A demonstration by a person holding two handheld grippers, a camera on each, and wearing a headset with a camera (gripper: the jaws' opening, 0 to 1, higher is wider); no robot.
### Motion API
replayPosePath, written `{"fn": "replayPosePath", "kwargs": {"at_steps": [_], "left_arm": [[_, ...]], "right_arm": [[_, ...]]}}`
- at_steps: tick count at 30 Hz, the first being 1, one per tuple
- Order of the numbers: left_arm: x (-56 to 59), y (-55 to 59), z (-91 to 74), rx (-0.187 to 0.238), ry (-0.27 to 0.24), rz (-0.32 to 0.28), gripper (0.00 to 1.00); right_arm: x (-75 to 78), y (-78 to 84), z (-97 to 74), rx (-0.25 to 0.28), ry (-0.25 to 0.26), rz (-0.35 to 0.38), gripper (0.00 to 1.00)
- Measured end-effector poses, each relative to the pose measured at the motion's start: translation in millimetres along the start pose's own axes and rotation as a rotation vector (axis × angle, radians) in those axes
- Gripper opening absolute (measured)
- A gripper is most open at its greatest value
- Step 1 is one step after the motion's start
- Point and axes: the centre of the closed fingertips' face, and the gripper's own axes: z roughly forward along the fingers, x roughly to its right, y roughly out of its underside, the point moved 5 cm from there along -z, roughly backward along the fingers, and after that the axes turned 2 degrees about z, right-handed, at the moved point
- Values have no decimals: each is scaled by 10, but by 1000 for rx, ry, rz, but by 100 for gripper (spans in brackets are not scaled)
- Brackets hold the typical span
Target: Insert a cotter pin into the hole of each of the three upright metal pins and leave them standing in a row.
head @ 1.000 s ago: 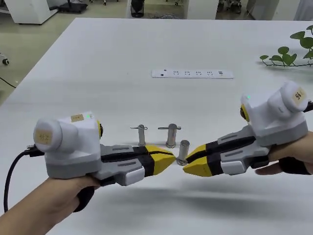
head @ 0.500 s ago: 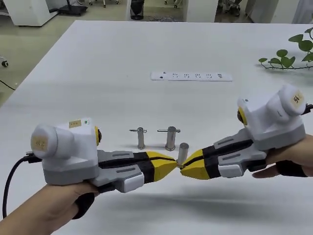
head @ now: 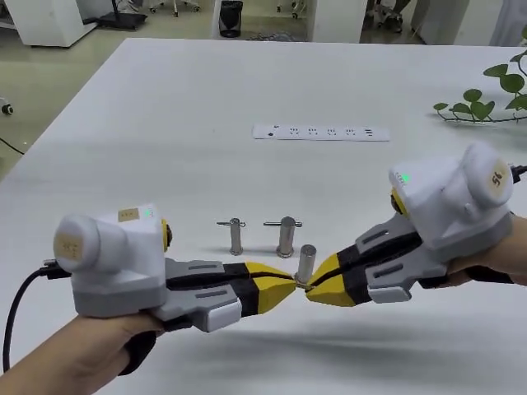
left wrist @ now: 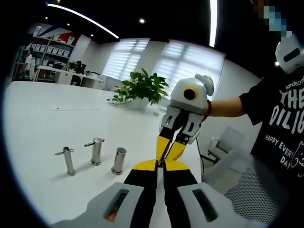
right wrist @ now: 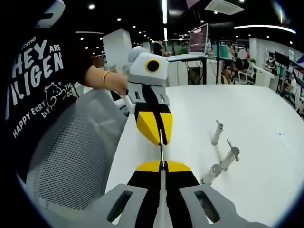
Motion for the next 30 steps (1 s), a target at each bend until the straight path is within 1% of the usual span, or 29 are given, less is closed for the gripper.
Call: {"fn": "replayPosePath", "kwargs": {"at_steps": [3, 4, 6, 9, 10, 12, 13, 15, 18, 20, 22, 23, 24, 27, 28, 30], "left_arm": [[-18, 3, 1, -1, -11, 6, 1], [-34, 3, 5, -2, -22, 7, 1], [-54, -5, 18, -2, -35, 29, 2], [-78, -11, 36, -7, -54, 44, 3], [-99, -12, 40, -9, -69, 48, 3], [-140, -2, 45, -19, -102, 58, 7], [-152, 9, 49, -26, -110, 58, 9], [-161, 16, 50, -27, -115, 51, 11], [-209, 44, 54, -41, -149, 63, 15], [-216, 53, 69, -45, -159, 70, 19], [-239, 67, 84, -50, -173, 64, 21], [-250, 81, 91, -59, -180, 73, 23], [-284, 101, 96, -69, -207, 87, 26], [-324, 124, 119, -81, -234, 110, 32], [-348, 114, 134, -81, -254, 151, 32], [-339, 117, 165, -84, -258, 161, 31]], "right_arm": [[13, 4, -3, -10, 5, -15, 0], [28, 7, -8, -16, 12, -23, 0], [55, 20, -17, -24, 22, -31, 0], [87, 39, -33, -30, 39, -36, 0], [96, 46, -41, -31, 44, -39, 0], [122, 75, -69, -37, 53, -37, 0], [138, 90, -87, -38, 59, -30, 0], [149, 105, -104, -38, 64, -22, 0], [174, 153, -151, -48, 84, -17, 0], [197, 186, -173, -55, 96, -15, 0], [225, 215, -190, -61, 109, -12, 0], [237, 229, -197, -65, 113, -13, 0], [258, 245, -206, -69, 119, -13, 0], [296, 273, -221, -82, 124, -13, 0], [320, 290, -230, -93, 130, -20, 0], [359, 321, -241, -108, 135, -27, 0]]}}
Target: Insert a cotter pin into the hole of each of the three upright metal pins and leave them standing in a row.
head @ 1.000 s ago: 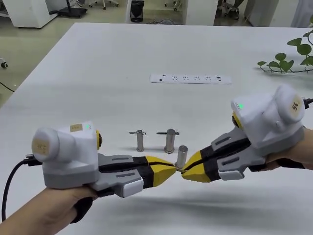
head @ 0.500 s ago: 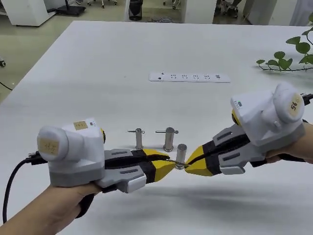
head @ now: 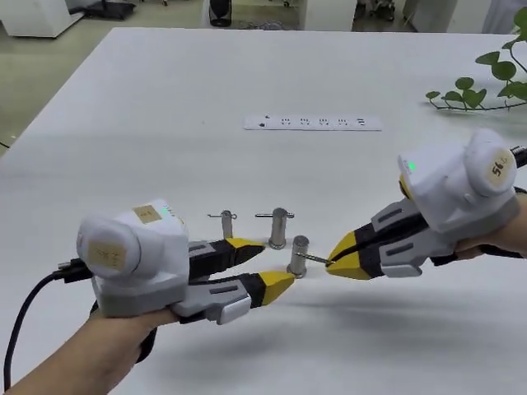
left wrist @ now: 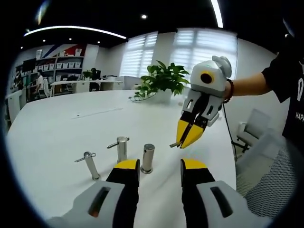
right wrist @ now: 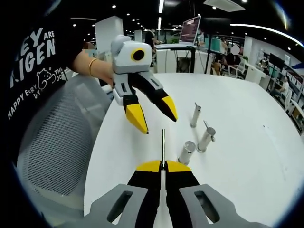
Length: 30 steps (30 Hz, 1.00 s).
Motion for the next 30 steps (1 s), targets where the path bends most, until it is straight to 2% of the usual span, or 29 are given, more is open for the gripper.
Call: {"fn": "replayPosePath", "kwargs": {"at_steps": [2, 10, 19, 22, 30], "left_arm": [[-9, -3, 27, 8, -11, 7, 31], [-33, 50, 183, -2, -52, 30, 31], [-96, 102, 347, -9, -85, -1, 29], [-124, 145, 392, -38, -104, 3, 28], [-167, 186, 506, -45, -126, -17, 23]], "right_arm": [[31, 27, -5, -11, 5, -3, 0], [156, 116, -40, -50, 28, -18, 0], [239, 193, 5, -83, 38, -32, 0], [272, 220, 31, -90, 41, -29, 0], [315, 272, 68, -108, 34, -29, 0]]}}
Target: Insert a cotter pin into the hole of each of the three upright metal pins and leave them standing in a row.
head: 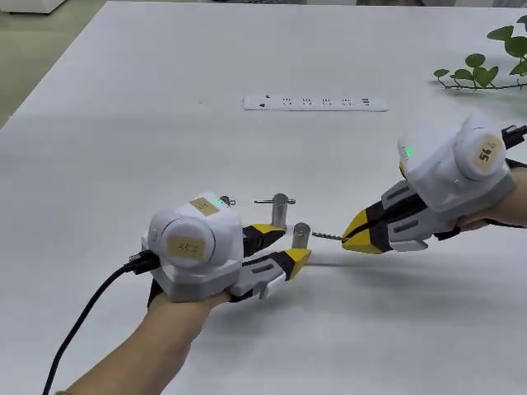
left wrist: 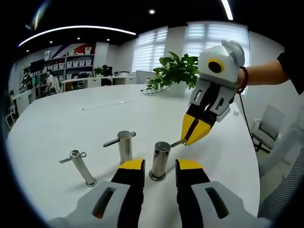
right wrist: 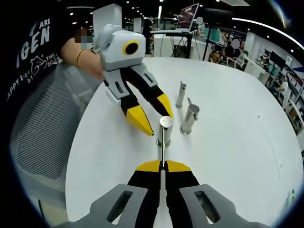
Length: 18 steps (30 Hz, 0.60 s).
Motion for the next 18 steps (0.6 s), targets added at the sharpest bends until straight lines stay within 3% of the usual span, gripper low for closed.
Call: {"fn": "replayPosePath", "kwargs": {"at_steps": [18], "left_arm": [[1, 72, 162, -31, 1, 11, 13]], "right_arm": [[62, -34, 30, -7, -20, -23, 0]]}}
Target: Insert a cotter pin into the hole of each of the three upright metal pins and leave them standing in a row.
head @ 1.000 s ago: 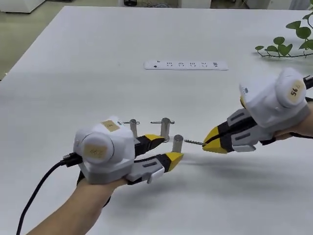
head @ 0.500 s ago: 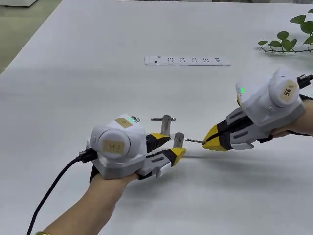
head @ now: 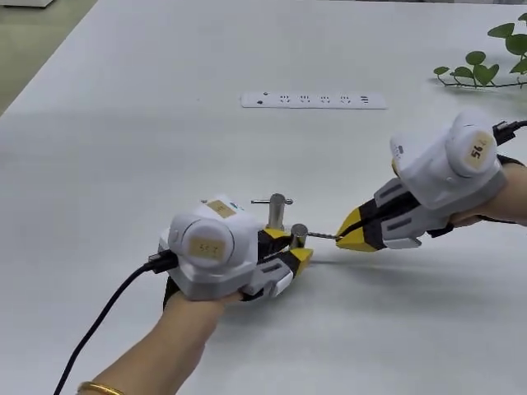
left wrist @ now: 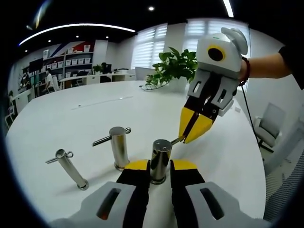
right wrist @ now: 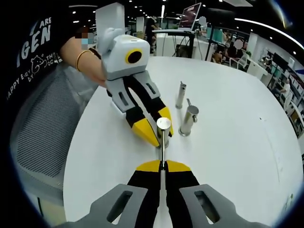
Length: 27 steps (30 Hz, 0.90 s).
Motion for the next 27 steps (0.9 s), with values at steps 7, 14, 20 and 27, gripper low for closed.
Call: {"fn": "replayPosePath", "kwargs": {"at_steps": [7, 14, 20, 27], "left_arm": [[-9, 9, 3, -11, -7, 12, 11], [-7, 9, 8, -14, -8, 43, 10], [-6, 13, 17, -15, -12, 71, 10], [-14, 16, 25, -14, -9, 70, 10]], "right_arm": [[7, -42, 16, -8, -3, -23, 0], [12, -81, 3, -18, -7, -44, 0], [12, -100, 15, -27, -7, -58, 0], [25, -113, 25, -28, -4, -66, 0]]}}
